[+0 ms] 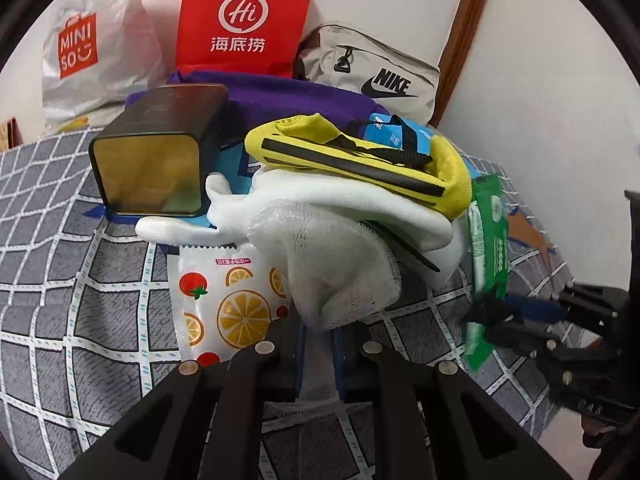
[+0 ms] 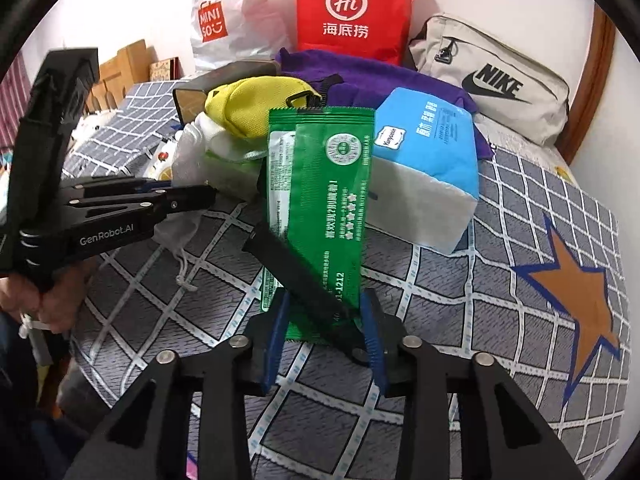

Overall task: Organize soft objects
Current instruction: 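Grasp the white mesh bag with the left tool while the right tool grasps the black strap, then lift and carry the mesh bag and black strap over the purple towel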

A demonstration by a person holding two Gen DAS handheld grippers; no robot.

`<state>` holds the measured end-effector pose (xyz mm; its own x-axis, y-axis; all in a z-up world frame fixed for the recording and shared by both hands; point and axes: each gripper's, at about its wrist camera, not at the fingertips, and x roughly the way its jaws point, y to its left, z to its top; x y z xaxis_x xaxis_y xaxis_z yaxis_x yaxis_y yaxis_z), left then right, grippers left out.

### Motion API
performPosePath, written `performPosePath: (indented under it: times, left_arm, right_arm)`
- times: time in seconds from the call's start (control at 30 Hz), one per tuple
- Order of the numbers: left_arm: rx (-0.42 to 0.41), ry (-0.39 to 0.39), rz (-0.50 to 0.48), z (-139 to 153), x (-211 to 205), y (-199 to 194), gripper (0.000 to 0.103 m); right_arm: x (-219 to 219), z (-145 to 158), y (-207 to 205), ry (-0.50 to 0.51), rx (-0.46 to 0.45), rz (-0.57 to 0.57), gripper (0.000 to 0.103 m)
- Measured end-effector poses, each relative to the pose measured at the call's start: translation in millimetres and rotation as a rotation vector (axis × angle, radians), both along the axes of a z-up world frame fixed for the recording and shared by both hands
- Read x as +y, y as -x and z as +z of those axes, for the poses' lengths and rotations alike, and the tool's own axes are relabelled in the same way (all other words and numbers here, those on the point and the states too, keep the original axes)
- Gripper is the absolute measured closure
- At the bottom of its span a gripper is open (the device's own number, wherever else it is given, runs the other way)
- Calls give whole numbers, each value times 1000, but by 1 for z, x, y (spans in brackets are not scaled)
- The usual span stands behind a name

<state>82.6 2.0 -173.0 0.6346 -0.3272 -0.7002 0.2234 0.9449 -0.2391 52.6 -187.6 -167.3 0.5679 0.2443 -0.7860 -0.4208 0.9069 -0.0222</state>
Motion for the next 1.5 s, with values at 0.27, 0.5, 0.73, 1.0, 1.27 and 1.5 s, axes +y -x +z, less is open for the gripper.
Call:
performPosePath:
  times: [0.27,0.5,0.73,1.0,1.27,1.5]
  left_arm:
    - [-1,6,-1,0,1,0,91]
    - [2,14,1,0,1,-1,91]
    - [-2,5,-2,0,0,1,91]
    - [3,-29,-25,7,-2,4,94]
    - [-21,-27,-13,43,12,12,95]
    - [-42,-26,20,72,29,13,95]
  right_arm:
    - [-3,-1,6,-22,58,34,82]
    - [3,-3,21,34,39,86,82]
    - [27,-10,16,81,-7,151,89]
    - [13,9,13,-79,19,73,100]
    - [7,29,13,-102,8,17,100]
    - [2,48,4,-117,-7,-11,100]
